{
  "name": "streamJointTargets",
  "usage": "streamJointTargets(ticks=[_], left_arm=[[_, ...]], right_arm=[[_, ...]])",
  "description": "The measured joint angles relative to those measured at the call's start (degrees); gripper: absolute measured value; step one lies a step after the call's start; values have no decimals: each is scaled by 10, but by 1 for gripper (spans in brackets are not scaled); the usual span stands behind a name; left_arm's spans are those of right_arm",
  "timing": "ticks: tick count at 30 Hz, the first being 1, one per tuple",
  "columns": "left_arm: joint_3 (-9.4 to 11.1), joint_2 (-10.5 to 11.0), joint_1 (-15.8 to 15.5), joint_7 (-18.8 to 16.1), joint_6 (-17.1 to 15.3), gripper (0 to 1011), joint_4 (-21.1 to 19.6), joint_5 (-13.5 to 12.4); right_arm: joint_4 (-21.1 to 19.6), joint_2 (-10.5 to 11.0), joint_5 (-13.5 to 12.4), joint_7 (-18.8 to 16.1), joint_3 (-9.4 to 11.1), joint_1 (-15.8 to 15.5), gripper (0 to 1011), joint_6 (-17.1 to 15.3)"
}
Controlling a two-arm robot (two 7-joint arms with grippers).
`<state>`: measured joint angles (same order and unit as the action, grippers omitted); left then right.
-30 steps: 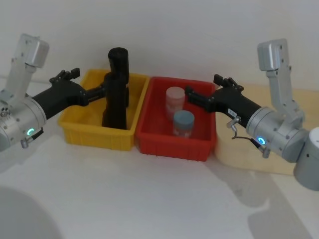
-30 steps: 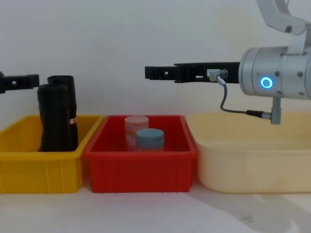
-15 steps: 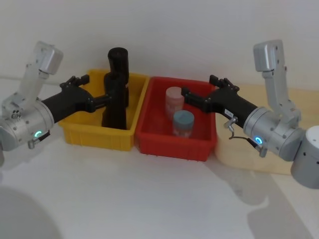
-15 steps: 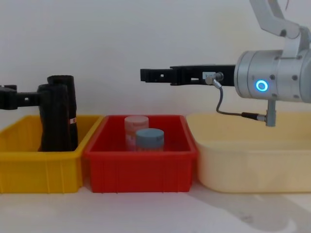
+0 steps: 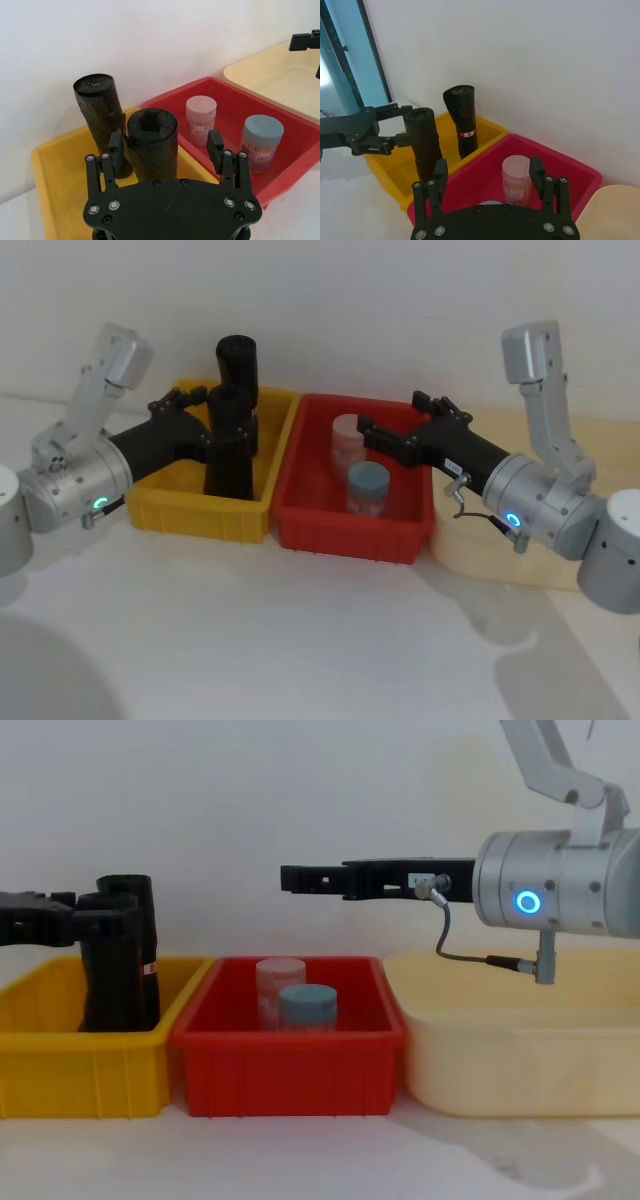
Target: Pick up the garbage bag with the one hand and transfer it to the other hand.
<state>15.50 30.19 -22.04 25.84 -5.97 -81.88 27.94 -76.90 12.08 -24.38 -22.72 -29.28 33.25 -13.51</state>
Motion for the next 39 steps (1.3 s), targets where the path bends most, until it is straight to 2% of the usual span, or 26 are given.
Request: streamJointTargets(ticks=[7, 18, 28, 39], left_arm=[[6, -14, -12, -14, 11, 1001, 18, -13], [9, -35, -28, -53, 4, 1001, 45, -33], [16, -55, -49, -52, 19, 1001, 81, -45], [19, -64, -60, -47, 29, 1001, 100, -50]], right_arm=[[19, -1, -6, -9, -3, 9, 1002, 8], [39, -2, -13, -13, -2, 16, 1001, 18], [47, -2, -14, -11, 2, 15, 1002, 27], [29, 3, -16, -12, 2, 4, 1001, 27]])
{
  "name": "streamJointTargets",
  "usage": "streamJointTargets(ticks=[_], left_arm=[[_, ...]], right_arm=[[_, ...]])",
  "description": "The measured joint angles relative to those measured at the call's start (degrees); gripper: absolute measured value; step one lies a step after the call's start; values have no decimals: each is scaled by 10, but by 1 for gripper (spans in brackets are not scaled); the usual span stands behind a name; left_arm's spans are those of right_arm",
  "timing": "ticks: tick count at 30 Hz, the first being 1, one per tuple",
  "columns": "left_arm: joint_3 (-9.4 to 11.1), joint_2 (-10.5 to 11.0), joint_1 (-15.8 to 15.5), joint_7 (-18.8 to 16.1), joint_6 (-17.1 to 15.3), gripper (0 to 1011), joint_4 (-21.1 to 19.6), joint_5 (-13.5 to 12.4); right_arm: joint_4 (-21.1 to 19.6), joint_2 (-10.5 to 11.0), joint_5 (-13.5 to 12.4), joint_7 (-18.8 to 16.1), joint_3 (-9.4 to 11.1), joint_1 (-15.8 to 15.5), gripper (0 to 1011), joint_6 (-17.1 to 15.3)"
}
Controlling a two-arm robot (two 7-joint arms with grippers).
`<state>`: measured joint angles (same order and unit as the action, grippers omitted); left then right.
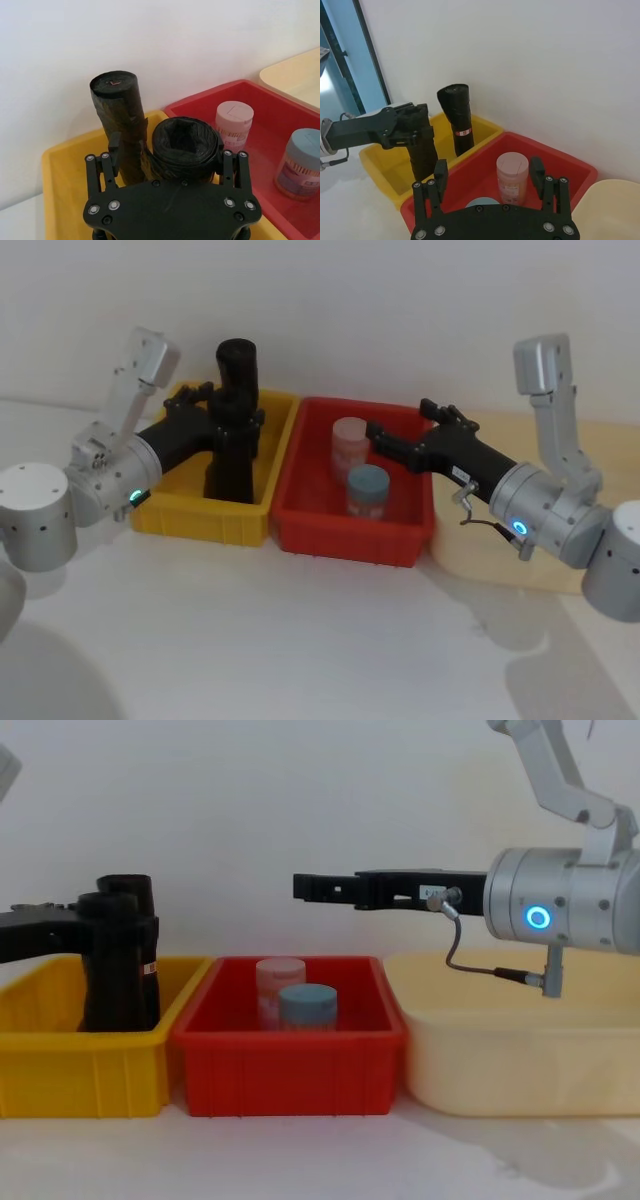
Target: Pick up the garbage bag with the one hand and transfer it to the other hand.
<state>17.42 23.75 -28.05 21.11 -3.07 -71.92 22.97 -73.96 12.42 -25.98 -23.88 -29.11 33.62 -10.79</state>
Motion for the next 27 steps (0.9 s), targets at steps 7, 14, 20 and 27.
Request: streamJointTargets(ticks=[7, 14, 20, 27], left_arm=[[1, -3, -3, 1, 3, 1001, 6, -2], [1, -5, -5, 2, 5, 1001, 9, -2], [2, -5, -6, 2, 6, 1001, 11, -3], [2, -6, -7, 2, 6, 1001, 12, -3]], right_arm=[[-6, 2, 0, 0, 0, -3, 1001, 0], [-9, 3, -1, 0, -1, -5, 1001, 0], [-11, 4, -1, -1, -1, -6, 1001, -1], [-12, 4, -1, -1, -1, -7, 1001, -1]])
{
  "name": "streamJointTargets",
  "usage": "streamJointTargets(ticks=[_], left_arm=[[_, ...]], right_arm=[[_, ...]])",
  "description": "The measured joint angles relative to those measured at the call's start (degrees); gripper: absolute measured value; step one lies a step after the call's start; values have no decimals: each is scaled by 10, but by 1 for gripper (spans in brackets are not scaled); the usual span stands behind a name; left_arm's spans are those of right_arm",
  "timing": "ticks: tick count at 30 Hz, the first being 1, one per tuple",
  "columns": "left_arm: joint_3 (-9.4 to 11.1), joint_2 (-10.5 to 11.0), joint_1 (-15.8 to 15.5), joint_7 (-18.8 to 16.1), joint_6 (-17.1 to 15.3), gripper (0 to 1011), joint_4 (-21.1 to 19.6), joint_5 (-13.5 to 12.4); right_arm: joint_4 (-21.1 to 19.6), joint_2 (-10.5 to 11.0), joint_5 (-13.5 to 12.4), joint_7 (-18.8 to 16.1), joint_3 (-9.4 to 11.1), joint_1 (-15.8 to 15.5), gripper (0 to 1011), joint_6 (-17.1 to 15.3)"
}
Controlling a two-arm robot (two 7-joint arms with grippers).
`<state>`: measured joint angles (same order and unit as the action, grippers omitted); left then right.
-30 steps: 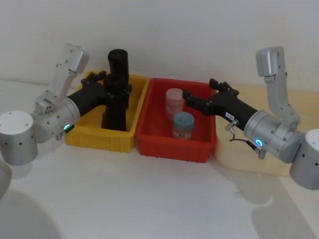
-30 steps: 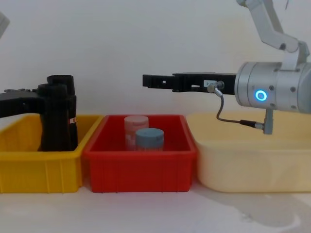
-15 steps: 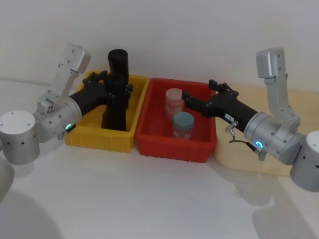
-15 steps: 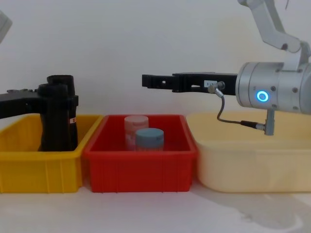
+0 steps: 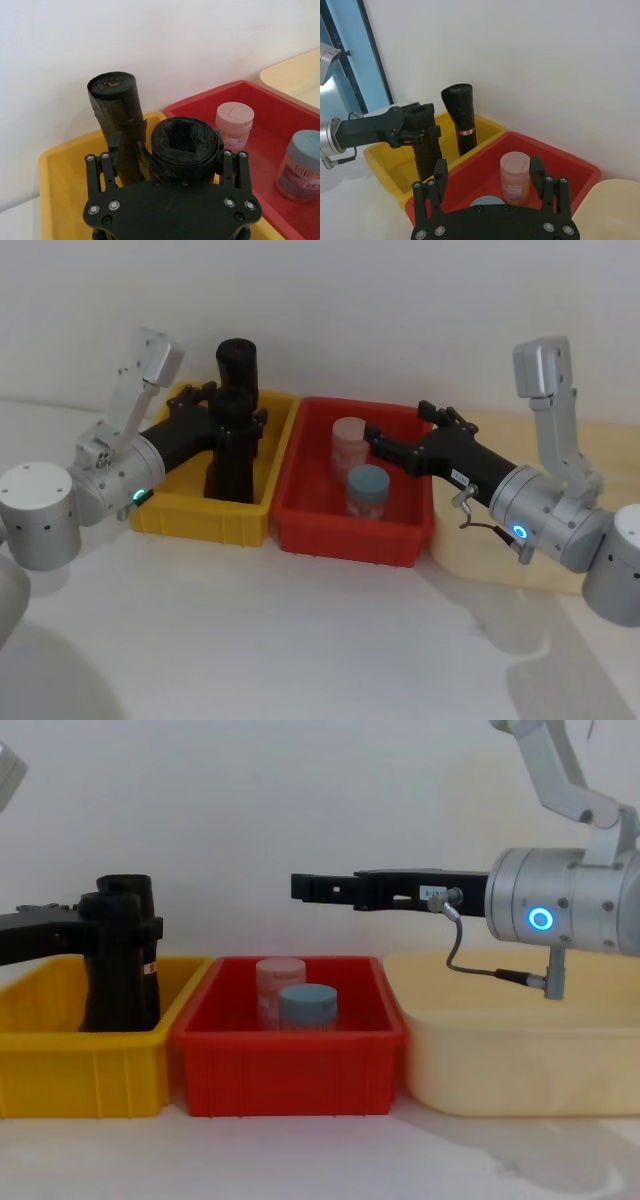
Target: Pick up the garbage bag with the one hand and transfer it to the other hand.
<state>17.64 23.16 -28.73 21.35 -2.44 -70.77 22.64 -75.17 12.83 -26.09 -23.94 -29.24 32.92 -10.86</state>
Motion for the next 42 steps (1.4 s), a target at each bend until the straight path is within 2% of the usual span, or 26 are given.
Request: streamJointTargets(ticks=[14, 21, 30, 42], left_arm=[[0, -1, -1, 0, 1, 1001, 1, 0], [0, -1, -1, 0, 1, 1001, 1, 0], [0, -1, -1, 0, 1, 1001, 1, 0], [0, -1, -1, 0, 1, 1001, 1, 0]], right_arm=[[2, 0, -1, -2, 0, 1, 1001, 0], [19, 0, -12, -27, -3, 16, 1001, -1], [76, -3, -18, -75, -18, 59, 1001, 1], [150, -3, -15, -125, -42, 101, 1001, 10]])
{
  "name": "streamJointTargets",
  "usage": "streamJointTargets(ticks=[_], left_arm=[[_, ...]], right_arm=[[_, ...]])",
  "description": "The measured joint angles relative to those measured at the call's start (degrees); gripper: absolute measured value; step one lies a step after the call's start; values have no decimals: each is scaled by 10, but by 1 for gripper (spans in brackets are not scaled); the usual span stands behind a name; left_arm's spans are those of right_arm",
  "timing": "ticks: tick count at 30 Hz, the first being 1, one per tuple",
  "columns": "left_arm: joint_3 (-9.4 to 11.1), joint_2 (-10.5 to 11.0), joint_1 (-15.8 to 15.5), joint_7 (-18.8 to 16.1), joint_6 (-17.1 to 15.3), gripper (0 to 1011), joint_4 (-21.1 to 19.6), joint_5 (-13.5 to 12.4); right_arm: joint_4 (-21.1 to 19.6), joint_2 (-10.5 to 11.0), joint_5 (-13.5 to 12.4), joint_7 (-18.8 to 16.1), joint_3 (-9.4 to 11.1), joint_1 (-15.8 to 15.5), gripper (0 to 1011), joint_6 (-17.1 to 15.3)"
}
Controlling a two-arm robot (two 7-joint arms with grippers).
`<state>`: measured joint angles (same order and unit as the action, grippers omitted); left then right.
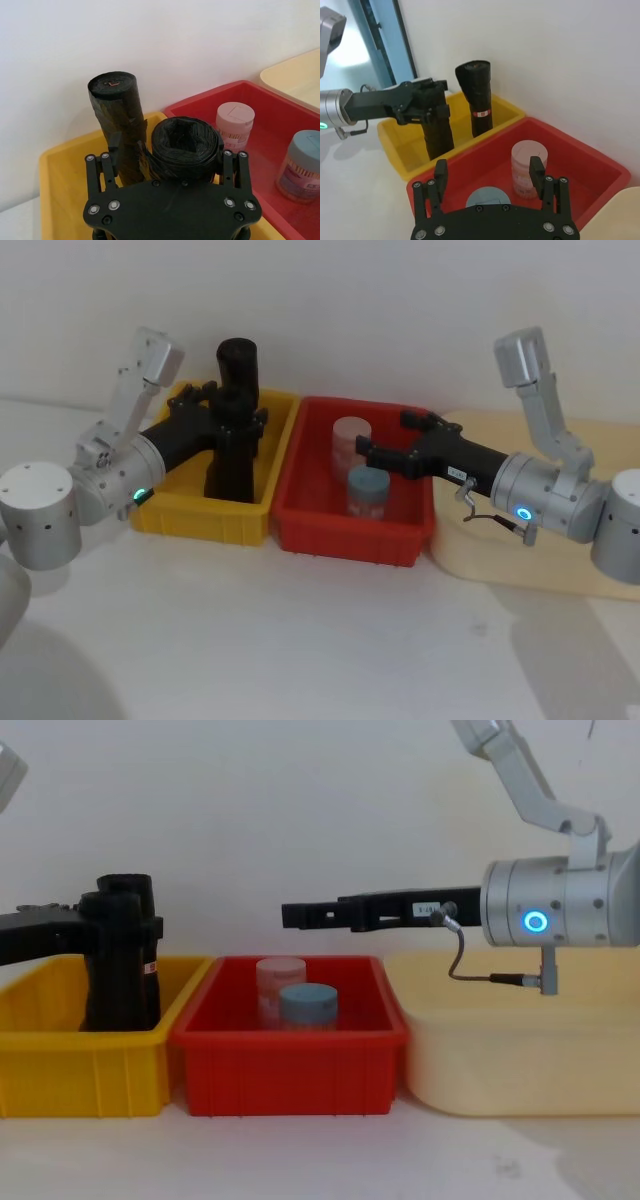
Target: Pick up the garbage bag with the one hand and transfer it to the other hand.
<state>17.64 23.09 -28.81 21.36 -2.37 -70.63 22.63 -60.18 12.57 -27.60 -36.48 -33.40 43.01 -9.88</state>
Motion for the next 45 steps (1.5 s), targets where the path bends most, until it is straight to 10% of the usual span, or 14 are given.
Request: streamJointTargets(ticks=[45], left_arm=[[0, 0, 0, 0, 0, 1001, 0, 0]], right_arm=[[111, -20, 56, -47, -61, 50, 1001, 30]])
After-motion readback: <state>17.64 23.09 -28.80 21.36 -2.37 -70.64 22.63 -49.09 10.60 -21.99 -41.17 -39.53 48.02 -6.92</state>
